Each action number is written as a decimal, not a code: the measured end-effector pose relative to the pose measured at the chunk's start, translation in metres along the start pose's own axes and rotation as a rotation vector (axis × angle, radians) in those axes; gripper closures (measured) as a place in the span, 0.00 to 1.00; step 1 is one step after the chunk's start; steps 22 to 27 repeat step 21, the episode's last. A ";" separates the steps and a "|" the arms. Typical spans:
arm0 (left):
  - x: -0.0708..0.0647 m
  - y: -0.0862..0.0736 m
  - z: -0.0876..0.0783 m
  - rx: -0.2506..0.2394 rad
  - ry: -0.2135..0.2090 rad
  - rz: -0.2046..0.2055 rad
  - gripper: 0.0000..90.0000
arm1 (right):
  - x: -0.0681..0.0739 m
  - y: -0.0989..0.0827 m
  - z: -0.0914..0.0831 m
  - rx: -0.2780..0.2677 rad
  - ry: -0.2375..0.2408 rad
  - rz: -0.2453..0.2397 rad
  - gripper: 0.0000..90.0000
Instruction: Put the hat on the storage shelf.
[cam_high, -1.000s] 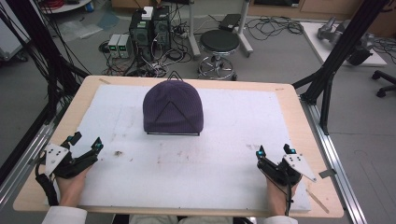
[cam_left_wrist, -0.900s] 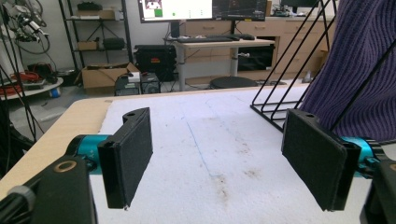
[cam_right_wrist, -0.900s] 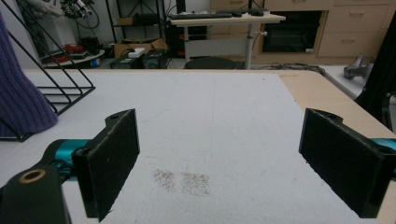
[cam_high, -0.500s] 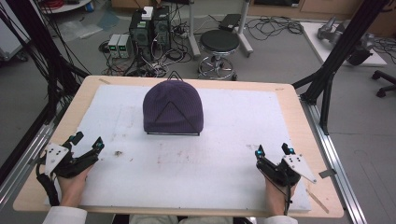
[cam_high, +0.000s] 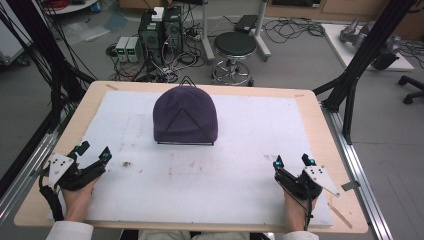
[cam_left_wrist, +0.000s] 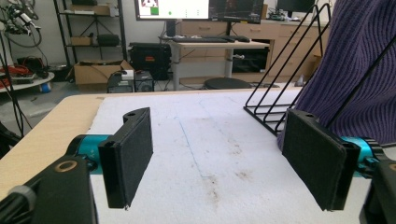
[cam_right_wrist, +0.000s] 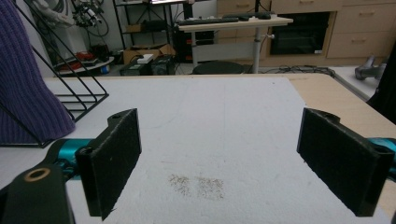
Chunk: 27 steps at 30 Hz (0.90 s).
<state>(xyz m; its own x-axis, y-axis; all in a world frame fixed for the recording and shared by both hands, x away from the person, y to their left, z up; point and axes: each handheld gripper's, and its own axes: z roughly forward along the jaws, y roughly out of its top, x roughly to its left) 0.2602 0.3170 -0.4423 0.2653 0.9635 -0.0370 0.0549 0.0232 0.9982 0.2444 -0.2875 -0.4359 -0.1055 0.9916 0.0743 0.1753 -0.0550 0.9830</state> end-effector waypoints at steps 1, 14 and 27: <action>0.000 0.000 0.000 0.002 0.000 0.000 0.28 | 0.000 0.000 0.000 0.003 0.001 0.003 0.14; 0.001 0.000 0.000 0.007 0.000 -0.007 0.28 | 0.000 0.000 0.000 0.007 -0.011 0.000 0.14; 0.001 0.000 -0.001 0.006 0.003 -0.004 0.28 | -0.001 0.000 0.000 0.007 -0.012 0.002 0.14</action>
